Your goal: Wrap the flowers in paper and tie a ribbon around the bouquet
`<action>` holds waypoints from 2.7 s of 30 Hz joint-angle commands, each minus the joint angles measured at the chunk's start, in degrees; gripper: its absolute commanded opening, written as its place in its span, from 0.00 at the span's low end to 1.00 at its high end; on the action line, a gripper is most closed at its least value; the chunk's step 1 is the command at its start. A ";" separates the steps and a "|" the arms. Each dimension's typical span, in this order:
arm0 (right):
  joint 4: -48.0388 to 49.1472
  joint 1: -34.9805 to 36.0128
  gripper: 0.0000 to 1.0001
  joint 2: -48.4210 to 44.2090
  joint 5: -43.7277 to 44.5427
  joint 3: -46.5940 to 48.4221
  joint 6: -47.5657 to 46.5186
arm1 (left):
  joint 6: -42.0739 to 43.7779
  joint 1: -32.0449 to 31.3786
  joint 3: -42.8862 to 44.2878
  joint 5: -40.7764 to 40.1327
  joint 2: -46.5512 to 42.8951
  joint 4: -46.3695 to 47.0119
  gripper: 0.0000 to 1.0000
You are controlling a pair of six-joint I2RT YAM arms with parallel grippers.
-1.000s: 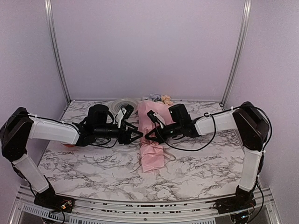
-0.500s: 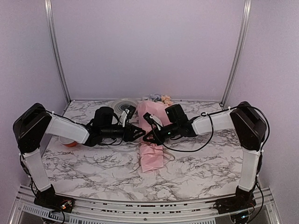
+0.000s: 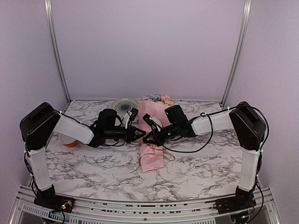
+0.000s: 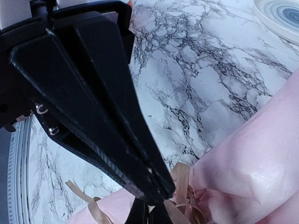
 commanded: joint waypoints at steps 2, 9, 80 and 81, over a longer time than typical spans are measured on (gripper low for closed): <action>-1.11 0.47 0.00 0.62 -0.55 2.55 -0.66 | 0.42 0.26 0.28 1.27 -0.12 2.03 0.00; -4.60 -0.77 0.28 -3.67 -0.99 2.93 -0.80 | 1.05 0.26 -3.84 -1.26 -1.19 2.03 0.00; 9.63 -10.87 0.00 -10.18 6.28 -15.42 18.23 | 3.89 -3.60 -1.34 3.99 2.05 -0.99 0.00; 10.28 -11.26 0.00 -10.65 6.65 -16.43 19.03 | 4.20 -3.87 -1.12 4.02 2.28 -1.61 0.00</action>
